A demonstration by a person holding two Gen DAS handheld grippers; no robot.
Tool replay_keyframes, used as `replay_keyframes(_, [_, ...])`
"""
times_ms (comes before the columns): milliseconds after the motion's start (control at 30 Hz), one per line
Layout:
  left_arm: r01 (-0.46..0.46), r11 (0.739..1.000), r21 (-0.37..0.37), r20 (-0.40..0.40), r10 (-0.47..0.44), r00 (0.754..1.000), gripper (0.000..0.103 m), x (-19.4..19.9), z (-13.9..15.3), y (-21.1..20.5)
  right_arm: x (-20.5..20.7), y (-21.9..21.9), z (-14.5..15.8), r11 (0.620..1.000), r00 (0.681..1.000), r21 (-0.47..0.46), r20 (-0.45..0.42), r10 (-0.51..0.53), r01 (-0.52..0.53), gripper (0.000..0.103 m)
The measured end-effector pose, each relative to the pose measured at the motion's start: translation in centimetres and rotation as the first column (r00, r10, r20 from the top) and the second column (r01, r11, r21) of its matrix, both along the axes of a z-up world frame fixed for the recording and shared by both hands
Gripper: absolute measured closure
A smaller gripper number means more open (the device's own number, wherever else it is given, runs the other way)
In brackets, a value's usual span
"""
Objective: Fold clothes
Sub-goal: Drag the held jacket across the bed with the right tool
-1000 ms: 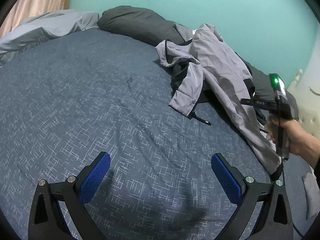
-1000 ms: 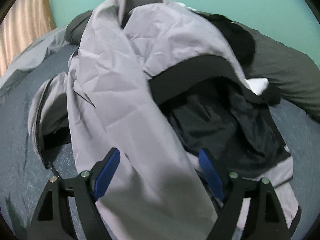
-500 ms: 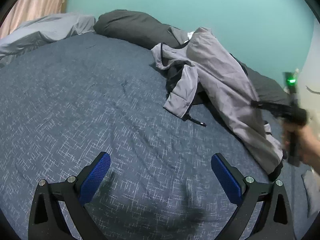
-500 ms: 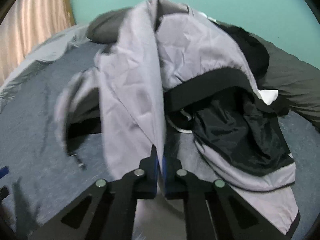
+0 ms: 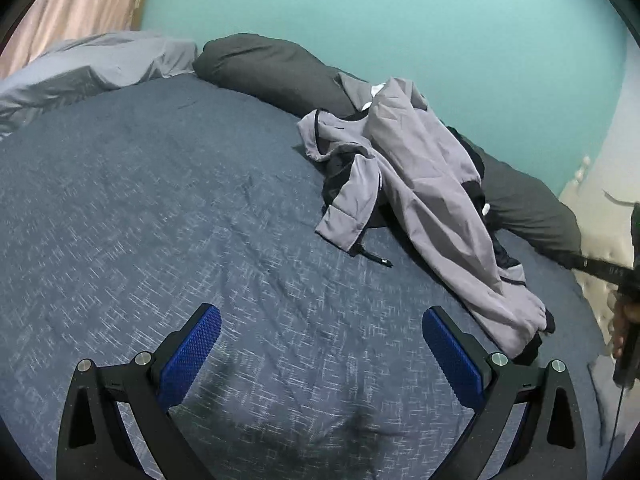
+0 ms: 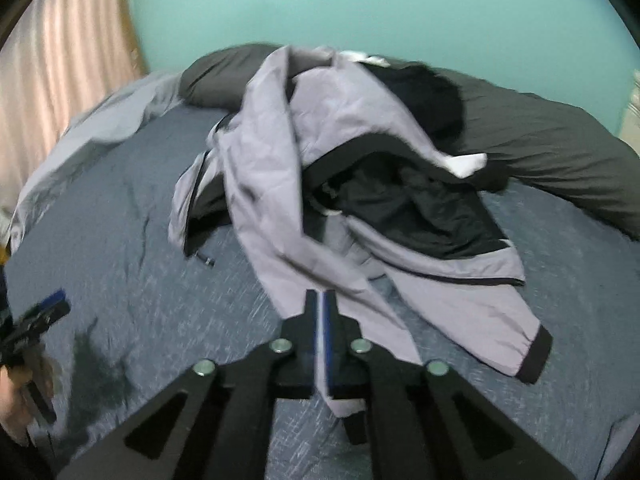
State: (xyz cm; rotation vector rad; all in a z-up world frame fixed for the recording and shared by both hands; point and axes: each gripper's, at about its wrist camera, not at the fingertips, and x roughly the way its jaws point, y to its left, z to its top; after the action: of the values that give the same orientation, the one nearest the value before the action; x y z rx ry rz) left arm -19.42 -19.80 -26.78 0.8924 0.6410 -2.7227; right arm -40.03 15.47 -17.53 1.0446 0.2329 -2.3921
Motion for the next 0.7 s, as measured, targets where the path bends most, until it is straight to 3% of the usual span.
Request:
replay_keyframes(33, [-0.008, 1.000, 0.002, 0.006, 0.008, 1.000, 0.000, -0.1, -0.2, -0.2, -0.4, -0.3, -0.2, 1.000, 1.000, -0.012, 0.007, -0.008, 0.008, 0.031])
replay_keyframes(100, [-0.018, 1.000, 0.017, 0.025, 0.018, 1.000, 0.000, -0.3, -0.8, -0.7, -1.5, -0.9, -0.7, 0.999, 1.000, -0.036, 0.024, -0.018, 0.019, 0.029])
replay_keyframes(400, [0.017, 1.000, 0.014, 0.077, -0.018, 0.997, 0.000, -1.3, -2.8, -0.1, -7.0, -7.8, -6.8, 0.997, 0.997, 0.053, 0.047, 0.054, -0.057, 0.030])
replay_keyframes(467, [0.017, 1.000, 0.011, 0.085, -0.018, 0.996, 0.000, -1.4, -3.1, -0.1, -7.9, -8.9, -8.0, 0.996, 0.998, 0.072, 0.038, 0.051, -0.054, 0.036])
replay_keyframes(600, [0.029, 1.000, 0.002, 0.107, -0.029, 0.994, 0.000, -1.9, -3.9, 0.1, -9.8, -10.7, -10.0, 0.990, 0.999, 0.133, 0.030, 0.032, -0.036, 0.083])
replay_keyframes(700, [0.032, 0.999, -0.006, 0.115, -0.031, 0.993, 0.000, -2.0, -4.2, 0.1, -10.0, -11.3, -10.8, 0.988, 0.997, 0.140, 0.046, 0.054, -0.060, 0.101])
